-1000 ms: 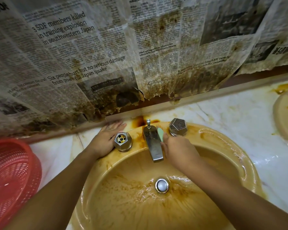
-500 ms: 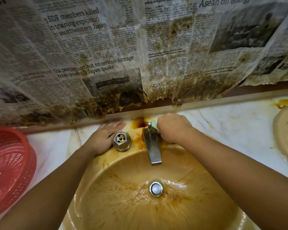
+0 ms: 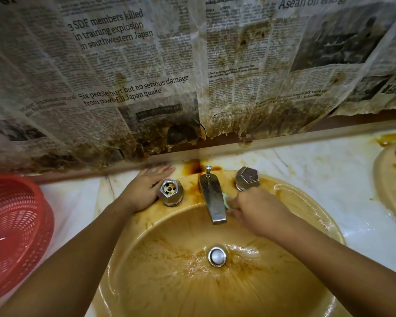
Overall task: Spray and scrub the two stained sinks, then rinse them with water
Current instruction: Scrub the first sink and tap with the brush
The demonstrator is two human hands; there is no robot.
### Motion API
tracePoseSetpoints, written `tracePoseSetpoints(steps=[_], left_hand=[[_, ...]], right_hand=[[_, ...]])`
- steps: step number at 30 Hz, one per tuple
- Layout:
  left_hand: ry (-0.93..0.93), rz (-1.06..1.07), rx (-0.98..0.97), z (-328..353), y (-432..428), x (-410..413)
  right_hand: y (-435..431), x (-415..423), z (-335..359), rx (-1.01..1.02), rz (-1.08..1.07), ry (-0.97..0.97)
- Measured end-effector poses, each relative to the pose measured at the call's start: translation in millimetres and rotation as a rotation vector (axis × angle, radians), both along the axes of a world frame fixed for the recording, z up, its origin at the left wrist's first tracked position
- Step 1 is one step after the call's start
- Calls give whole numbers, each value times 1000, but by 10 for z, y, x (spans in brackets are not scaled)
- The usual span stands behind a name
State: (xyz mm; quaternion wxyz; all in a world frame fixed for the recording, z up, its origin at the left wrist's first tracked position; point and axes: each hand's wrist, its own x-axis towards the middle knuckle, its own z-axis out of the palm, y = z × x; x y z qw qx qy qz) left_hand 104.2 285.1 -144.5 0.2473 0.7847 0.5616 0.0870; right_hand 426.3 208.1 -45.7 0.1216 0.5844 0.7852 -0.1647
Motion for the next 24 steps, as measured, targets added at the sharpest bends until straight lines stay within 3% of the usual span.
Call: tracePoseSetpoints(steps=[5,9,15,17,24], left_hand=[[19,2,29,1,-29,3],[43,66,38,10,-101,-20],[81,90,56,-28,-154,-42],[83,86,67,-20,-151,-32],[125,53,68,-17,-118,-46]], right_hand=[[-171,57,-209,110,-42,90],[-458,40,-403,56,4,117],[-710,-271,-658,191,-7,343],[-757,-448,-634,269,-34,371],[-958,-1000,-311,254,-187,419]])
